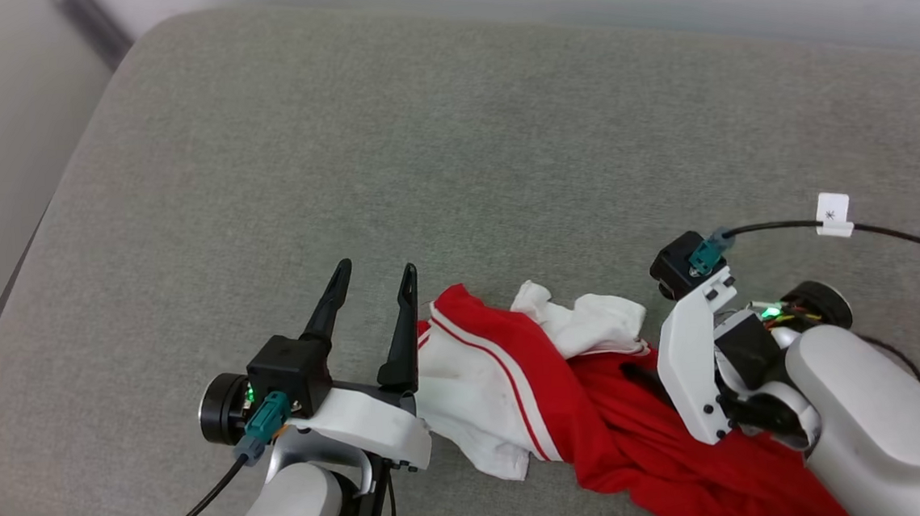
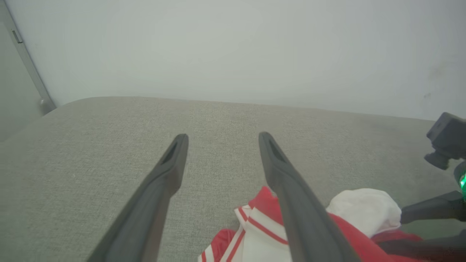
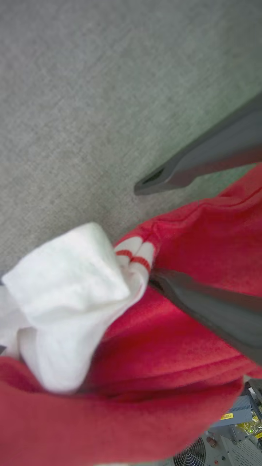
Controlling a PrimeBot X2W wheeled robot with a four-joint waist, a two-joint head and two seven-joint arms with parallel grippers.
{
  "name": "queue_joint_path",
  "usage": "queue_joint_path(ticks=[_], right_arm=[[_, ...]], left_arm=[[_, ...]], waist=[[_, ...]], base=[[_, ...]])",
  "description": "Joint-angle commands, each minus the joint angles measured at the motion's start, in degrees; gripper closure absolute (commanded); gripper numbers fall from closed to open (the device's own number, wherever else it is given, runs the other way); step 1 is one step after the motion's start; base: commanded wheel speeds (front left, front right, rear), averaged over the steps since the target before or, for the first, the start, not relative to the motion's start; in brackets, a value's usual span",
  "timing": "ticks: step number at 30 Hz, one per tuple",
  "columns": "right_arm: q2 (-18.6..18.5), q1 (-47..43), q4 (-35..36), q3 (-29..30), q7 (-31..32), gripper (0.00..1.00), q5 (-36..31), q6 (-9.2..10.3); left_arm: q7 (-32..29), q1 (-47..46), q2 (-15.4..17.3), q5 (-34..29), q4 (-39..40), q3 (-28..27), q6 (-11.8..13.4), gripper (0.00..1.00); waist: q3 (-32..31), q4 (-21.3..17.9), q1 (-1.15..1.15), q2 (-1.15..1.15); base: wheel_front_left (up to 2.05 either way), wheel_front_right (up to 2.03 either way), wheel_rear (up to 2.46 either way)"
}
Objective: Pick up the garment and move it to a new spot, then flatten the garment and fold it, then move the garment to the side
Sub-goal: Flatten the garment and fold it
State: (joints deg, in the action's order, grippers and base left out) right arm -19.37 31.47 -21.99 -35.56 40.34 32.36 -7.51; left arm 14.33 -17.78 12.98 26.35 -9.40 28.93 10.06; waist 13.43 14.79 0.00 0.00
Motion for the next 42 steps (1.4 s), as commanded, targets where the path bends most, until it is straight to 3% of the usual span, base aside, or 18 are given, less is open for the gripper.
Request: queue_joint_path(ticks=[1, 5, 6, 7, 8, 9, 14, 19, 26, 30, 31, 32, 34, 38, 39, 42], right_arm=[[-0.29, 0.26, -1.06, -0.59, 0.05, 0.0, 0.33, 0.04], [-0.42, 1.19, -5.91, -4.83, 0.87, 0.0, 2.69, 0.04], [-0.39, 1.09, -7.19, -5.85, 1.68, 0.19, 3.37, 0.04], [-0.46, 1.26, -8.2, -6.87, 2.59, 0.69, 3.83, 0.04], [-0.67, 1.56, -8.72, -7.91, 2.95, 0.96, 4.14, 0.04], [-0.7, 2.1, -8.8, -8.52, 2.5, 1.0, 4.88, 0.03], [-0.63, 6.9, -6.22, -9.6, -3.91, 1.0, 6.29, 0.03], [-1.54, 8.29, -3.65, -6.18, -14.8, 1.0, 5.66, 0.04], [-2.62, -1.31, -3.98, 9.95, -21.91, 1.0, 3.87, 0.04], [0.12, -12.21, -3.95, 21.62, -23.93, 1.0, 3.07, 0.03], [0.38, -14.99, -4.08, 24.64, -24.61, 0.95, 2.39, 0.04], [0.96, -17.8, -4.31, 27.48, -25.24, 0.79, 1.65, 0.05], [3.17, -23.05, -5.22, 32.43, -25.93, 0.76, 0.22, 0.04], [8.46, -30.29, -6.07, 38.22, -25.92, 0.54, -2.5, 0.05], [9.6, -31.54, -5.88, 38.79, -26.07, 0.0, -3.19, 0.05], [11.98, -32.81, -3.56, 39.52, -27.63, 0.0, -4.92, 0.07]], left_arm=[[0.35, -0.51, -0.17, -0.4, -0.17, -0.17, -0.23, 0.0], [0.61, -0.47, -0.62, -0.47, -0.84, -0.57, -0.44, 0.0], [0.61, -0.41, -0.73, -0.5, -1.04, -0.65, -0.54, 0.0], [0.66, -0.3, -0.94, -0.28, -1.17, -0.8, -0.61, 0.0], [0.72, -0.24, -1.26, 0.09, -1.27, -0.91, -0.97, 0.0], [0.77, -0.3, -1.35, 0.12, -1.49, -0.99, -1.01, 0.0], [0.88, 0.26, -1.69, -0.34, -2.27, -1.44, -1.24, 0.0], [0.93, 1.51, -1.24, -0.49, -2.89, -1.88, -1.24, 0.0], [0.85, 3.82, -0.35, -0.22, -3.31, -1.78, -1.05, 0.0], [0.23, 5.29, 0.27, 0.03, -3.11, -1.65, -0.82, 0.0], [0.09, 5.55, 0.38, 0.13, -3.02, -1.6, -0.79, 0.0], [-0.08, 5.8, 0.53, 0.24, -2.95, -1.57, -0.77, 0.0], [-0.42, 6.18, 0.76, 0.41, -2.7, -1.51, -0.62, 0.0], [-1.14, 6.85, 1.55, 0.52, -2.05, -1.46, -0.35, 0.0], [-1.29, 6.97, 1.71, 0.55, -1.86, -1.56, -0.12, 0.0], [-1.66, 7.49, 2.29, 0.62, -1.25, -1.84, 0.26, 0.0]], waist=[[0.83, 0.91, 0.0, 0.0], [0.99, 1.24, 0.0, 0.0], [0.92, 1.22, 0.0, 0.0], [0.87, 1.16, 0.0, 0.0], [0.85, 1.12, 0.0, 0.0], [0.76, 1.08, 0.0, 0.0], [-0.56, 0.16, 0.0, 0.0], [-3.22, -1.4, 0.0, 0.0], [-7.33, -3.63, 0.0, 0.0], [-9.05, -4.94, 0.0, 0.0], [-9.32, -5.09, 0.0, 0.0], [-9.54, -5.26, 0.0, 0.0], [-10.02, -5.67, 0.0, 0.0], [-10.38, -6.35, 0.0, 0.0], [-10.4, -6.67, 0.0, 0.0], [-10.77, -7.54, 0.0, 0.0]], base=[[0.0, 0.0, 0.0], [0.0, 0.0, 0.0], [0.0, 0.0, 0.0], [0.0, 0.0, 0.0], [0.0, 0.0, 0.0], [0.0, 0.0, 0.0], [0.0, 0.0, 0.0], [0.0, 0.0, 0.0], [0.0, 0.0, 0.0], [0.0, 0.0, 0.0], [0.0, 0.0, 0.0], [0.0, 0.0, 0.0], [0.0, 0.0, 0.0], [0.0, 0.0, 0.0], [0.0, 0.0, 0.0], [0.0, 0.0, 0.0]])
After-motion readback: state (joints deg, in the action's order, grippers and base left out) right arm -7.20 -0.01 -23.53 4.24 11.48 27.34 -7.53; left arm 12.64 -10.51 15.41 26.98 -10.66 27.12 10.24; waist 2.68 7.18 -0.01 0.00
